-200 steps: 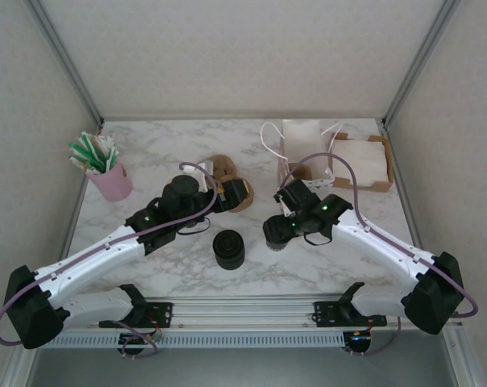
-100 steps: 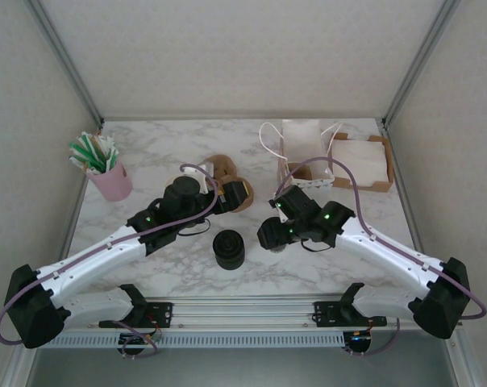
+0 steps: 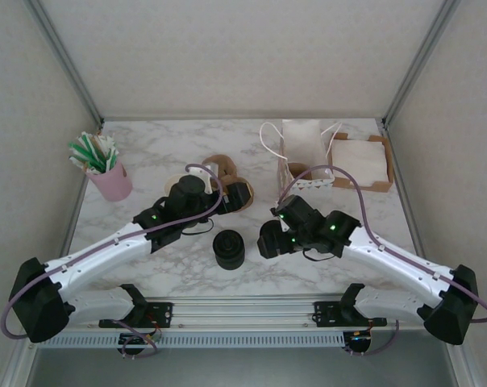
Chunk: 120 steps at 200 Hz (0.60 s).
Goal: Pack the takeout coffee
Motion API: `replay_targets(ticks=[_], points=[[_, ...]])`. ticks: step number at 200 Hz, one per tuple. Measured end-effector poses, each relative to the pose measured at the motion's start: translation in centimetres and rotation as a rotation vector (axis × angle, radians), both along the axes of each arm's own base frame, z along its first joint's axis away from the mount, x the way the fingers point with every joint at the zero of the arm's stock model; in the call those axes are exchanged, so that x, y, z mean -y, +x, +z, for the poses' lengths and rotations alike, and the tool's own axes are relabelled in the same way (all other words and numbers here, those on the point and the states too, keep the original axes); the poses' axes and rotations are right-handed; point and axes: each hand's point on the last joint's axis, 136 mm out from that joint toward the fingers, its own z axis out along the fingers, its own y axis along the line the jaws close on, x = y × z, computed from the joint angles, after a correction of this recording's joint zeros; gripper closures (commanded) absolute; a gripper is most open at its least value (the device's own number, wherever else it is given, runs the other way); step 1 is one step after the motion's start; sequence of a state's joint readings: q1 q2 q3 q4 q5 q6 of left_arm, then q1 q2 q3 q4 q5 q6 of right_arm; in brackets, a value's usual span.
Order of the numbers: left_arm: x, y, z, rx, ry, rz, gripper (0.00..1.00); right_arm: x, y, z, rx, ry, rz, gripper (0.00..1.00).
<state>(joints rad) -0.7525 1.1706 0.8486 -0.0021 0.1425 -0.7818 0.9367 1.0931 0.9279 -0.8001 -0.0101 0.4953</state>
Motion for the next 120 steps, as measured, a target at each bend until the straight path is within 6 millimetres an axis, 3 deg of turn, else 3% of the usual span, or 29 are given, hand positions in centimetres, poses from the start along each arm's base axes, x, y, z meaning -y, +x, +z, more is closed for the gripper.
replay_targets(ticks=[25,48,78,120], points=[[0.5,0.2,-0.2,-0.002,-0.008,-0.016,0.02,1.2,-0.1,0.2,0.01,-0.027,-0.032,0.1],[1.3,0.6,-0.8,-0.019,0.002,-0.033,0.11,2.9,0.1,1.1,0.035,-0.081,-0.086,0.09],[3.1,1.6,-0.8,-0.038,0.0,-0.065,0.23,5.1,1.3,4.3,0.115,-0.125,-0.199,0.01],[6.3,3.2,-1.6,-0.075,-0.008,-0.123,0.42,9.5,2.2,8.2,0.203,-0.207,-0.412,0.01]])
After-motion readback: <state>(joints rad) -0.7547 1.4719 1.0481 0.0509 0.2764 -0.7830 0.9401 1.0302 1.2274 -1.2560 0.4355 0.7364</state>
